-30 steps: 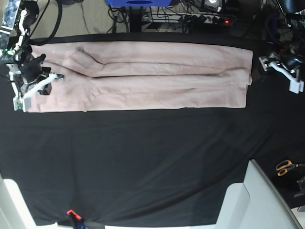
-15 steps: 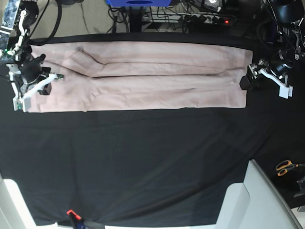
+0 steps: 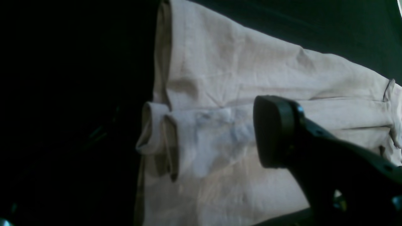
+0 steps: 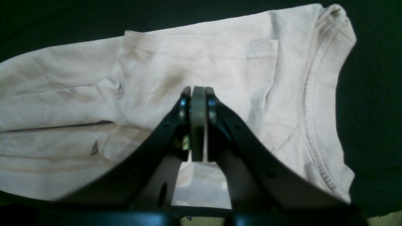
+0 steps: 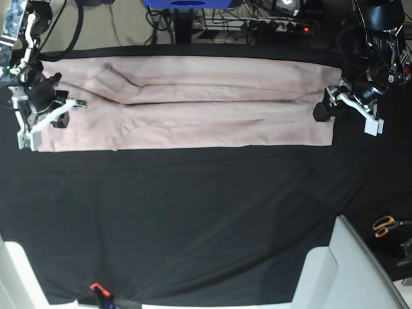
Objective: Fold the T-shirt properly
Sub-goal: 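Release the left gripper and move it to the shirt's other end, then grasp the shirt end with the left gripper and fold it toward the right gripper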
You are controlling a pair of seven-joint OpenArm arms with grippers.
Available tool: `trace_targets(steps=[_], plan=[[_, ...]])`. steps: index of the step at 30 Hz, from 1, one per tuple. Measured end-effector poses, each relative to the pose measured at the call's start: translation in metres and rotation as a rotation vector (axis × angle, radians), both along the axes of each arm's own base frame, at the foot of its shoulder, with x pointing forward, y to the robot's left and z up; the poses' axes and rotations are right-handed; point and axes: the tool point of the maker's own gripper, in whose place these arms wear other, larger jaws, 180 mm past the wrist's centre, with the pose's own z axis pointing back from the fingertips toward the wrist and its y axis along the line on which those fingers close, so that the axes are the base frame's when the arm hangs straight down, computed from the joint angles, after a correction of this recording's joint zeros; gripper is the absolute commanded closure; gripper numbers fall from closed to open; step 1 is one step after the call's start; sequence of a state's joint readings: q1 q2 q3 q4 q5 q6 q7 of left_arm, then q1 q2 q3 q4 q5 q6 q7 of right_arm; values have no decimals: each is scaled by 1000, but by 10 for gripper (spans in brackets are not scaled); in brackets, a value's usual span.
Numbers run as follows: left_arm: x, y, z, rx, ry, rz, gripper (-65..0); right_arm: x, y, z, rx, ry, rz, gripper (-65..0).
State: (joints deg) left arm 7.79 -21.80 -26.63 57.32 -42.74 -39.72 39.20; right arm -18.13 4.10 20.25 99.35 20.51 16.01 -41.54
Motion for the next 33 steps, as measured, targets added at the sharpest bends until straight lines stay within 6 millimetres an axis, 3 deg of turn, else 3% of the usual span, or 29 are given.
trace_targets(steps=[2,6,7,11,14,17,21,24,28,33], plan=[[-1,0,-1,3,6,-4,-367,0,0,0,0,0,0,-2],[-7,2,-12,82,65,-55,-35,0,0,0,0,0,0,-2],[-4,0,-14,100,71,-68,0,0,0,0,0,0,0,-2],[8,-15,-14,164,62,-131,0,0,2,-1,5,0,-1,-2],[6,-29,-8,236,55,-193,0,0,2,-1,5,0,-2,-2],[1,-49,9,291,5,-252,0,0,2,0,5,0,-1,-2],[12,-66,40,391,-86,-336,0,0,2,0,5,0,-1,-2],[10,-93,52,447,-124,-430,0,0,2,0,5,0,-2,-2],[-2,-147,57,423,-164,-570,0,1,2,0,6,-3,-1,-2],[0,-173,55,390,-159,-526,0,1,2,0,5,-2,-1,-2]])
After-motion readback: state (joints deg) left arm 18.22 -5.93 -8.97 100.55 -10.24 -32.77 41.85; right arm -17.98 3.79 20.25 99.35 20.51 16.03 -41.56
